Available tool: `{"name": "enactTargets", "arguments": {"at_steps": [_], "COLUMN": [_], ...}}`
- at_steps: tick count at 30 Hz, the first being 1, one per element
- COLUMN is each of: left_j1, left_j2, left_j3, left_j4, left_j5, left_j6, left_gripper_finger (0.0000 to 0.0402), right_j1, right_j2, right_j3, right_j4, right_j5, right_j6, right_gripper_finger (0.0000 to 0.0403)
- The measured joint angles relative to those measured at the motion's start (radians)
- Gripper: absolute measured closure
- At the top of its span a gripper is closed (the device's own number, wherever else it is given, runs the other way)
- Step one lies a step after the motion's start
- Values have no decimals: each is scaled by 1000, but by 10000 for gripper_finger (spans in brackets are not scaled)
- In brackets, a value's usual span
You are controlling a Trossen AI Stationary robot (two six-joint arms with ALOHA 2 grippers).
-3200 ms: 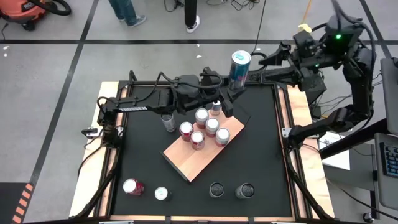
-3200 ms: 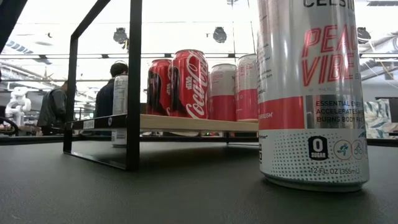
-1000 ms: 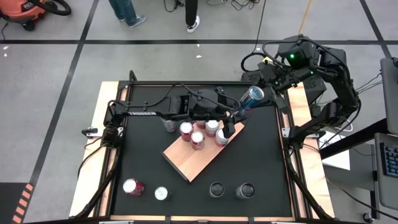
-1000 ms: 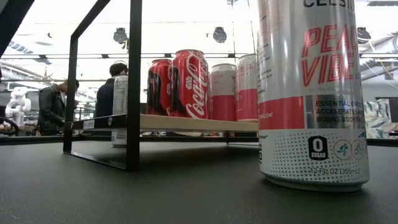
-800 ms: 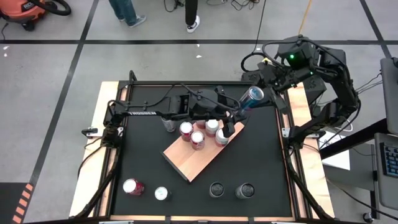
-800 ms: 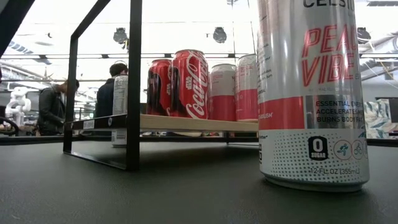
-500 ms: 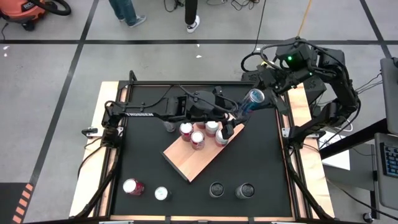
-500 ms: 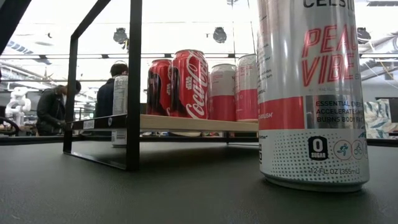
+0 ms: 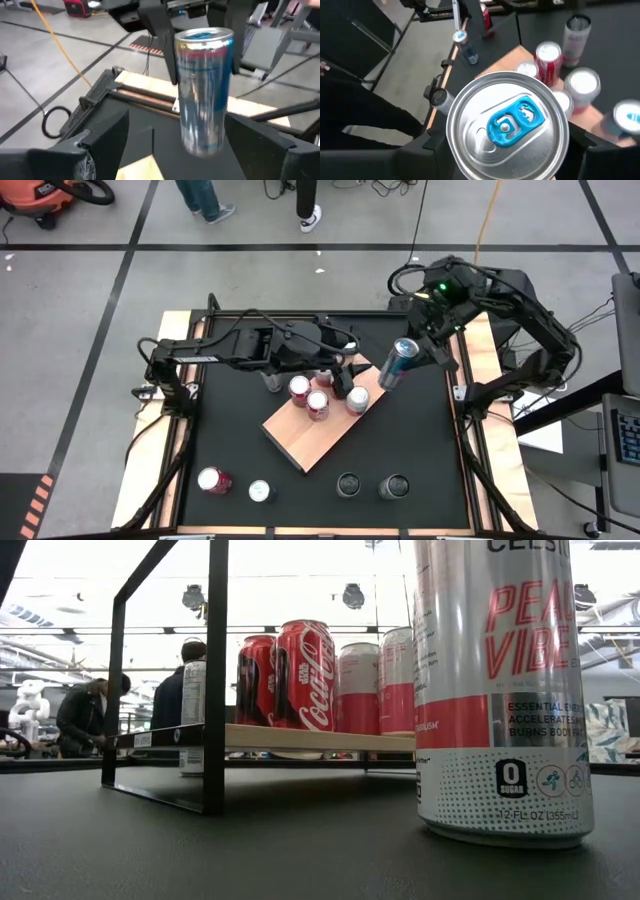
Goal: Place canned beverage on shelf
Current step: Put the top blue soda can on the shelf
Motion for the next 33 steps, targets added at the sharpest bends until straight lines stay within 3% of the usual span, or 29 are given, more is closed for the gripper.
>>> {"name": "enactTargets", "arguments": {"at_steps": [10, 15, 33], "left_j1": [-16, -19, -23], "left_j2": [-43, -43, -43], "left_j3": [0, 0, 0], "left_j4": [-85, -96, -145], "left_j5": [-9, -2, 16], "left_j6": [-60, -150, -330], "left_gripper_finger": [77, 77, 77], "right_j1": [-27, -27, -27], "right_j2": [-319, -393, -348], "right_j3": [-507, -686, -725], "right_j4": [287, 403, 466], "right_j5": [19, 35, 55], "right_j6": [82, 93, -75], "right_gripper_finger": [187, 185, 184]}}
